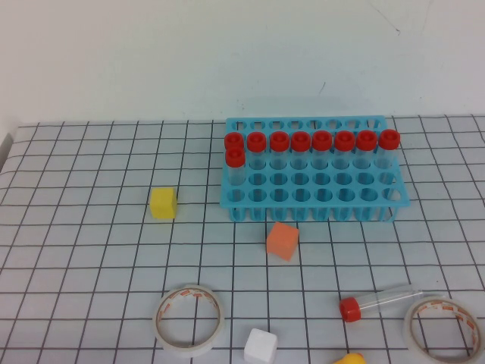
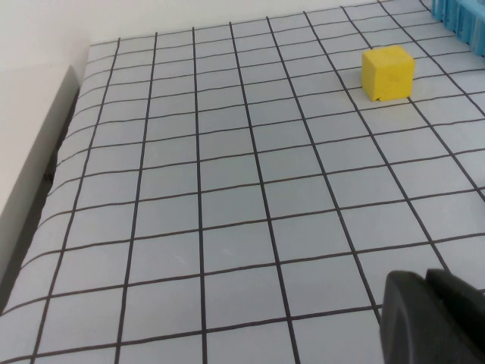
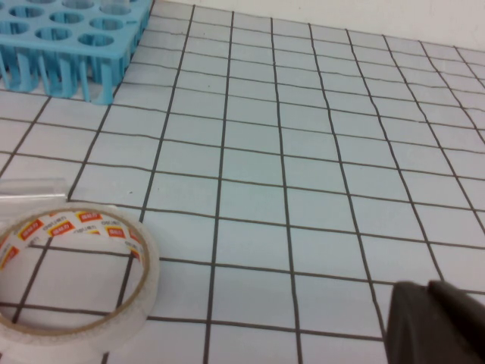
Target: Place the test tubes
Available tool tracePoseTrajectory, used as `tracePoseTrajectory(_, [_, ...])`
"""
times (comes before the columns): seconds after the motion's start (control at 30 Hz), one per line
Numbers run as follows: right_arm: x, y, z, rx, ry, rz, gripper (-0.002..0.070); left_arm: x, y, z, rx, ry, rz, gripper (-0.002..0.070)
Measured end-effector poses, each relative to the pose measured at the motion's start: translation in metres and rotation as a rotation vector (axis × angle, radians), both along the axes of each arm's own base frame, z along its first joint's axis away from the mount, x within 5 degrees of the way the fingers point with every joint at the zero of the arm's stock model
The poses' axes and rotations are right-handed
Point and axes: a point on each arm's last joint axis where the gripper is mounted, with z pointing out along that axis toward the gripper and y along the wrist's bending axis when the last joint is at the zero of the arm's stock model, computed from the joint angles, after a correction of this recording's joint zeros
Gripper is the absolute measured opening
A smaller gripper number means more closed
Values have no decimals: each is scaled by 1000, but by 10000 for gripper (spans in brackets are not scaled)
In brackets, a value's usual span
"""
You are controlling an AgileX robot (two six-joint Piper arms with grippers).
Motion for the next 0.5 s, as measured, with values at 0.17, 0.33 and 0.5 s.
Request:
tracePoseTrajectory(0.17, [0, 0, 0, 0, 0, 0, -1, 0, 0, 0, 0, 0, 0, -1])
tracePoseTrajectory(0.33, [0, 0, 0, 0, 0, 0, -1, 0, 0, 0, -3, 0, 1, -1])
tracePoseTrajectory(0.5, [2, 0, 2, -9, -48, 3, -1, 1, 1, 4, 13, -55, 6, -1])
